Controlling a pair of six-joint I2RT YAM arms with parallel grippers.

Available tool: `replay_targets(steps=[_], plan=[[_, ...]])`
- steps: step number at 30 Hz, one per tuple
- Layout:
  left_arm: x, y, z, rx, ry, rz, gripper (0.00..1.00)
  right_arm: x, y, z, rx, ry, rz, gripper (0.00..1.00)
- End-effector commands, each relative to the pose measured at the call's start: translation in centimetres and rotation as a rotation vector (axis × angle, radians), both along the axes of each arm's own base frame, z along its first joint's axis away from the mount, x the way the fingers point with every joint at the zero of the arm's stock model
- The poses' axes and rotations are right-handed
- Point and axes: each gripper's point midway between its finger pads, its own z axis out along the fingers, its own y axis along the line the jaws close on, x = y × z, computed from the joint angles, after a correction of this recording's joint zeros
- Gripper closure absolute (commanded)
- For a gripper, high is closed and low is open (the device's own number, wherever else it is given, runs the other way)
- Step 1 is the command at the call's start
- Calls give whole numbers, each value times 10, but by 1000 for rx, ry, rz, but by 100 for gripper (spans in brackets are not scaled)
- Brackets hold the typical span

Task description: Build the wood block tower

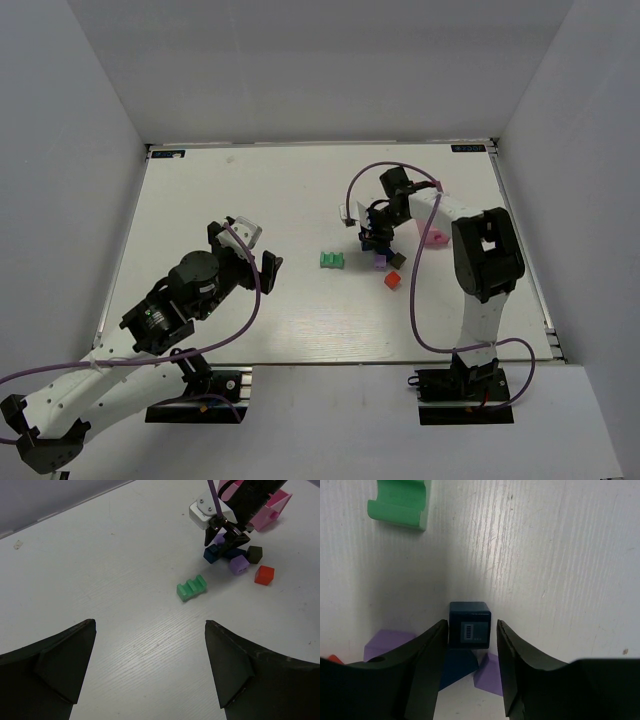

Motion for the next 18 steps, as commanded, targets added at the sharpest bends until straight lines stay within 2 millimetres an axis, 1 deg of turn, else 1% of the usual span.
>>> replay_targets(steps=[1, 3, 4, 5, 7, 8, 9, 10, 11, 12, 13, 15, 16, 18], plan=[[2, 1, 6, -14, -17, 11, 0, -1, 2, -1, -19, 18, 17, 51], [4, 3, 6, -14, -17, 20, 0, -3, 2, -3, -26, 28, 17, 52], [4, 3, 2, -7, -11, 21, 0, -4, 1, -5, -34, 30, 20, 54], [4, 3, 1, -7, -11, 21, 0, -6, 1, -6, -38, 36, 20, 54], [5, 5, 2, -5, -13, 29, 0, -6, 1, -5, -40, 37, 20, 58], [5, 5, 2, -5, -13, 29, 0, -8, 2, -5, -39, 42, 25, 58], [5, 5, 2, -5, -13, 29, 0, -8, 2, -4, -38, 39, 25, 61], [5, 5, 2, -5, -13, 29, 0, -10, 4, -3, -29, 47, 26, 66], [6, 7, 2, -5, -13, 39, 0, -11, 4, 0, -25, 44, 27, 68], [6, 7, 2, -5, -13, 39, 0, -12, 6, 7, -14, 33, 28, 70], [6, 7, 2, -5, -13, 39, 0, -14, 9, 12, 6, 41, 20, 75], [6, 7, 2, -5, -13, 39, 0, -16, 13, 23, 26, 30, 19, 76], [6, 7, 2, -5, -13, 39, 0, -19, 17, 29, 46, 40, 11, 79], [8, 9, 2, -5, -13, 48, 0, -23, 21, 36, 55, 34, 11, 80]])
